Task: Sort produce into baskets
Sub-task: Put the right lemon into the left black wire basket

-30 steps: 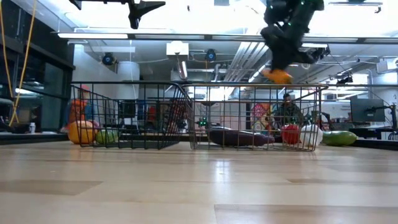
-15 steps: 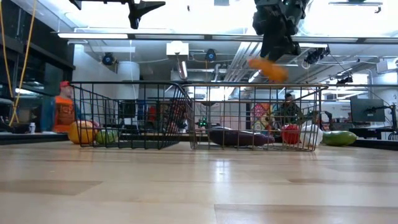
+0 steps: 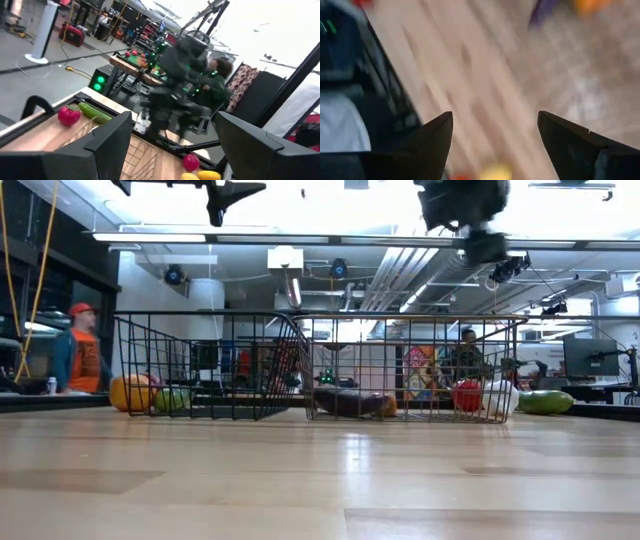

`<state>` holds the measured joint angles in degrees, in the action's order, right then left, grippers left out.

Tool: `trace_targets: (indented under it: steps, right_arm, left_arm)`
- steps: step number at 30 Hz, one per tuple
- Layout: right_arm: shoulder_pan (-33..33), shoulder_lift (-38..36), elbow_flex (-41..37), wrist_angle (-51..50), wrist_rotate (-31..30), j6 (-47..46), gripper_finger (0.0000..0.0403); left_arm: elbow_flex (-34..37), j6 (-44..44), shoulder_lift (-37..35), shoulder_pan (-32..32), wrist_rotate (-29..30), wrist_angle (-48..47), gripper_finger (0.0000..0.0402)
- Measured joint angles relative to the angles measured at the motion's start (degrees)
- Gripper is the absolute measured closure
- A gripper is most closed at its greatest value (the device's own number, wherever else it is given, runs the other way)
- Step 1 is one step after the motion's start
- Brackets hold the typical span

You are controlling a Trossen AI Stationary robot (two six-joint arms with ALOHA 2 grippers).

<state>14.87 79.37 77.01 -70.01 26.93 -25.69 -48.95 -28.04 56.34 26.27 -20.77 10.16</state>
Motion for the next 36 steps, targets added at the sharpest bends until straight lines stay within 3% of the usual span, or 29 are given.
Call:
trace_targets:
  steps: [3,7,14,18,21,26,29,32,36]
  right_arm:
    - [-7.03,0.0,0.0,-8.26,-1.66,-5.16,0.0118]
    - [-18.05,0.0,0.0,-14.74,-6.56,-21.32,0.0117]
    - [-35.66,0.79,0.0,-12.06,-9.17,-55.56,0.0117]
    - [-42.31,3.26,0.0,-11.63,-8.69,-68.81,0.0117]
    - [-45.32,4.71,-1.9,-7.13,-4.54,-73.41,0.0117]
    - [-49.49,4.77,-12.84,11.99,1.16,-81.76,0.0117]
    - [-50.58,4.44,-18.19,17.59,0.59,-89.0,0.0117]
    - [-50.62,4.2,-21.53,23.0,-4.0,-93.66,0.0117]
    - [-50.62,4.17,-24.63,24.65,-6.81,-97.22,0.0117]
  left_arm:
    - [0.0,0.18,0.0,0.02,0.39,-0.03,0.0126]
    - [0.0,-0.34,0.0,0.02,0.39,-0.03,0.0126]
    - [0.0,-1.66,0.0,1.04,0.38,-0.03,0.0126]
    - [0.0,-0.05,0.0,2.12,0.39,-0.11,0.0126]
    - [0.0,1.18,0.0,2.6,0.39,-0.56,0.0126]
    - [0.0,1.82,0.0,2.65,0.34,-2.48,0.0126]
    - [0.0,1.94,0.0,2.64,0.34,-2.89,0.0126]
    - [0.0,3.09,0.0,2.64,0.34,-2.87,0.0126]
    - [0.0,3.2,0.0,2.64,0.34,-2.85,0.0126]
